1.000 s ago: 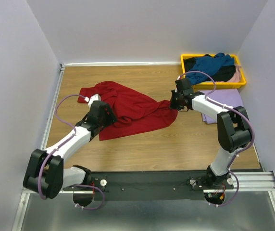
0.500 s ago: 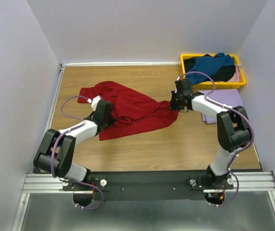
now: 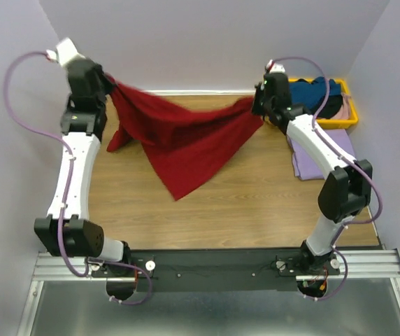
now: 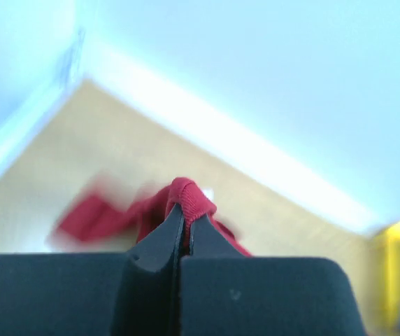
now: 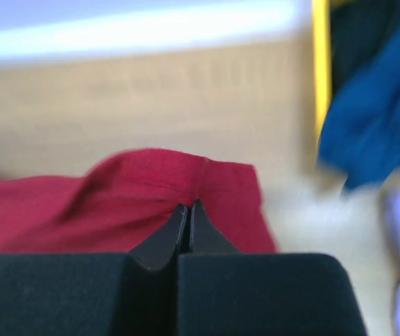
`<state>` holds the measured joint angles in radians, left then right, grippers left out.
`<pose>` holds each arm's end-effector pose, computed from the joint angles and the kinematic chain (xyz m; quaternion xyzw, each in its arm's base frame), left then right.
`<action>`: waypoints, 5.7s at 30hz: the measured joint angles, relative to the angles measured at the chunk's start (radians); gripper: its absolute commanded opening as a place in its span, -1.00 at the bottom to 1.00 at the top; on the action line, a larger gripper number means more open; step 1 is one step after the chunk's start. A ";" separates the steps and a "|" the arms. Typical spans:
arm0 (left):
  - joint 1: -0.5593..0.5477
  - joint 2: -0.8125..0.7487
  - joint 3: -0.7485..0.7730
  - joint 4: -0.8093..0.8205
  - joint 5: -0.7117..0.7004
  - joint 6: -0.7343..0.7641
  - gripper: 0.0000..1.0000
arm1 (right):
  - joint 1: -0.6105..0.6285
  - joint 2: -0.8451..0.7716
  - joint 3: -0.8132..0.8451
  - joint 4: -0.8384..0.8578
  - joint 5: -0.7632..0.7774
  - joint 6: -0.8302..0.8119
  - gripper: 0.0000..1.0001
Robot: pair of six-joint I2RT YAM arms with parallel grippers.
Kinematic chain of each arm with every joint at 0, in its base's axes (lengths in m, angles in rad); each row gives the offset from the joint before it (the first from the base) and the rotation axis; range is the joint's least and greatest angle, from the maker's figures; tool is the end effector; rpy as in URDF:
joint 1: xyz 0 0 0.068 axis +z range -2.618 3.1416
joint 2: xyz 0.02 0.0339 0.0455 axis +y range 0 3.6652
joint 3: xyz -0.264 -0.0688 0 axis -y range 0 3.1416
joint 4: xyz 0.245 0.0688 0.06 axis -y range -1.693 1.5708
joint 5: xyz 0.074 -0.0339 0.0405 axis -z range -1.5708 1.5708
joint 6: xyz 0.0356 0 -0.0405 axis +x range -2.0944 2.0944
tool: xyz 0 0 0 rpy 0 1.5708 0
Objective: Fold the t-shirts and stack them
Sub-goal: Flatten the tshirt out
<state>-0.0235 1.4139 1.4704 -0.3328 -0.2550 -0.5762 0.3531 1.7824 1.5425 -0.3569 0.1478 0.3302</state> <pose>0.3244 0.0014 0.4184 -0.2897 0.7403 -0.0798 0.6014 0.3940 0.1396 0.3103 0.0245 0.8817 0.0949 0.4616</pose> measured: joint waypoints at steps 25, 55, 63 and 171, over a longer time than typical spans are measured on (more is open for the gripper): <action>0.093 -0.426 -0.020 -0.306 0.068 0.101 -1.00 | -0.003 -0.703 -0.218 -0.011 0.018 -0.162 -0.89; 0.096 0.138 -0.296 0.068 0.188 0.076 0.36 | -0.007 -0.060 -0.110 -0.018 0.001 -0.121 0.22; 0.094 -0.062 -0.643 0.104 0.219 0.033 0.06 | -0.008 -0.140 -0.270 -0.011 -0.100 -0.055 0.22; -0.188 -0.064 -0.808 -0.137 -0.007 -0.195 -0.34 | -0.008 -0.141 -0.552 0.111 -0.246 0.030 0.22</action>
<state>-0.2119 1.3502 0.6624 -0.4694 -0.2619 -0.7715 0.3454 1.6417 0.9909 -0.2455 -0.0978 0.3603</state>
